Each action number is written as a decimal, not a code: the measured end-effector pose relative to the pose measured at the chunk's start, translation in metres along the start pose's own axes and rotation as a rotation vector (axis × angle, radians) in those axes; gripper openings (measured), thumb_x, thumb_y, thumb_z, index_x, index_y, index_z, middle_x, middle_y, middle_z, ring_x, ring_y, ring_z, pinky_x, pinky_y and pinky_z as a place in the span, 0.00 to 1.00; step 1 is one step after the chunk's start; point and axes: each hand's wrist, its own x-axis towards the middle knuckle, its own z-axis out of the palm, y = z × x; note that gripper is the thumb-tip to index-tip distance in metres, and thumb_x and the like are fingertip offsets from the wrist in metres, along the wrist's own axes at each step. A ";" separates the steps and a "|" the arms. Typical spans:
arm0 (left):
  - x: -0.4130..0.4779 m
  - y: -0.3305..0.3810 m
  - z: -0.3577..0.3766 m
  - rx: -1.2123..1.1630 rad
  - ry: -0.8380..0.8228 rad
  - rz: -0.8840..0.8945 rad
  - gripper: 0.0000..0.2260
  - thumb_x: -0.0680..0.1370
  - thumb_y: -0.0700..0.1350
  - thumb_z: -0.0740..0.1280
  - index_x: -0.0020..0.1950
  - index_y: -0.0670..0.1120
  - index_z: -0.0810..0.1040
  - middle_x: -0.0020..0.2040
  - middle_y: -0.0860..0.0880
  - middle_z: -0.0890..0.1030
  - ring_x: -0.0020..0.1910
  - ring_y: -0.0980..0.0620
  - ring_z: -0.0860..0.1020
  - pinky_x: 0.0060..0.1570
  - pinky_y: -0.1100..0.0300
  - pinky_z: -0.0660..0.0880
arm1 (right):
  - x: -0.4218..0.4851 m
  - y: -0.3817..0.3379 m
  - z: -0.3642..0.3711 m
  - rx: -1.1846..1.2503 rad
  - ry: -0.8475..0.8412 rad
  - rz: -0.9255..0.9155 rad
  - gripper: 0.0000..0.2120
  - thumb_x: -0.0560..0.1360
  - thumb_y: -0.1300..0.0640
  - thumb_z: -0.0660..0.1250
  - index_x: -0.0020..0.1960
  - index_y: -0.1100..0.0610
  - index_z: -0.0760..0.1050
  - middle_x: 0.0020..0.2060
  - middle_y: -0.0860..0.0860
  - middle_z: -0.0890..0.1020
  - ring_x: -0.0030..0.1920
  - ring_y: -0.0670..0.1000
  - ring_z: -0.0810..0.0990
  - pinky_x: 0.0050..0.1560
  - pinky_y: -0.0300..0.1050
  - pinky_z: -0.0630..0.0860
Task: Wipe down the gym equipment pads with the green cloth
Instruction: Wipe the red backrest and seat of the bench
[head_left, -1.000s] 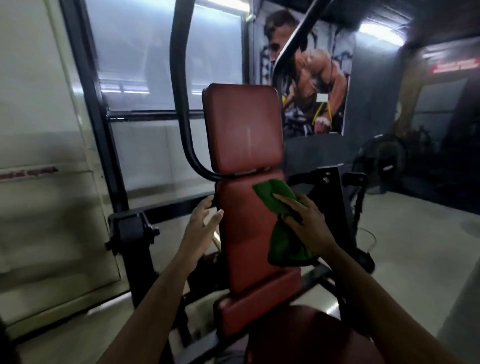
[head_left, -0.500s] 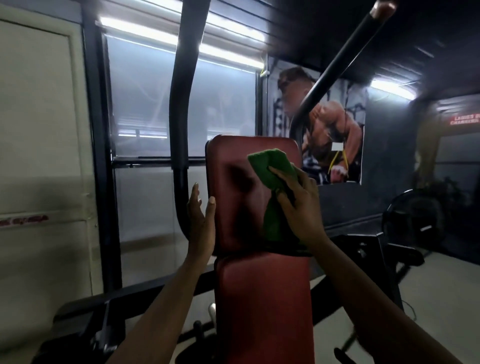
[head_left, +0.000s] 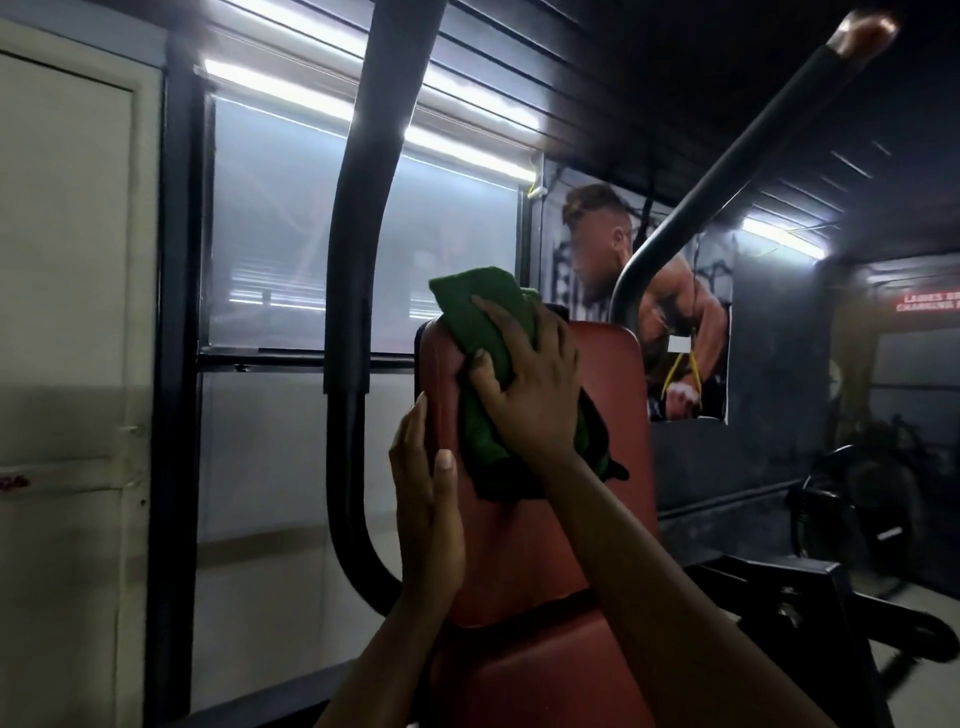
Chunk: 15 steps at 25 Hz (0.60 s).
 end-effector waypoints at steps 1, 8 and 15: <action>0.002 0.000 0.000 0.019 0.004 0.002 0.28 0.69 0.74 0.49 0.67 0.66 0.57 0.73 0.58 0.60 0.69 0.72 0.59 0.60 0.81 0.59 | 0.006 0.007 -0.001 -0.004 0.005 -0.006 0.24 0.70 0.45 0.56 0.65 0.46 0.71 0.63 0.56 0.73 0.64 0.56 0.68 0.62 0.48 0.63; 0.002 -0.002 0.003 0.086 0.000 0.052 0.29 0.69 0.74 0.49 0.68 0.66 0.55 0.70 0.64 0.59 0.66 0.79 0.57 0.57 0.85 0.56 | 0.034 0.089 -0.012 -0.149 0.066 0.189 0.26 0.69 0.43 0.52 0.58 0.55 0.76 0.58 0.59 0.76 0.60 0.62 0.72 0.60 0.56 0.69; 0.000 0.003 0.003 0.116 -0.015 0.005 0.29 0.68 0.75 0.48 0.67 0.70 0.52 0.70 0.67 0.58 0.64 0.80 0.57 0.57 0.85 0.56 | 0.017 0.119 -0.023 -0.069 0.109 0.509 0.32 0.68 0.39 0.50 0.68 0.51 0.68 0.62 0.62 0.73 0.61 0.61 0.72 0.59 0.53 0.69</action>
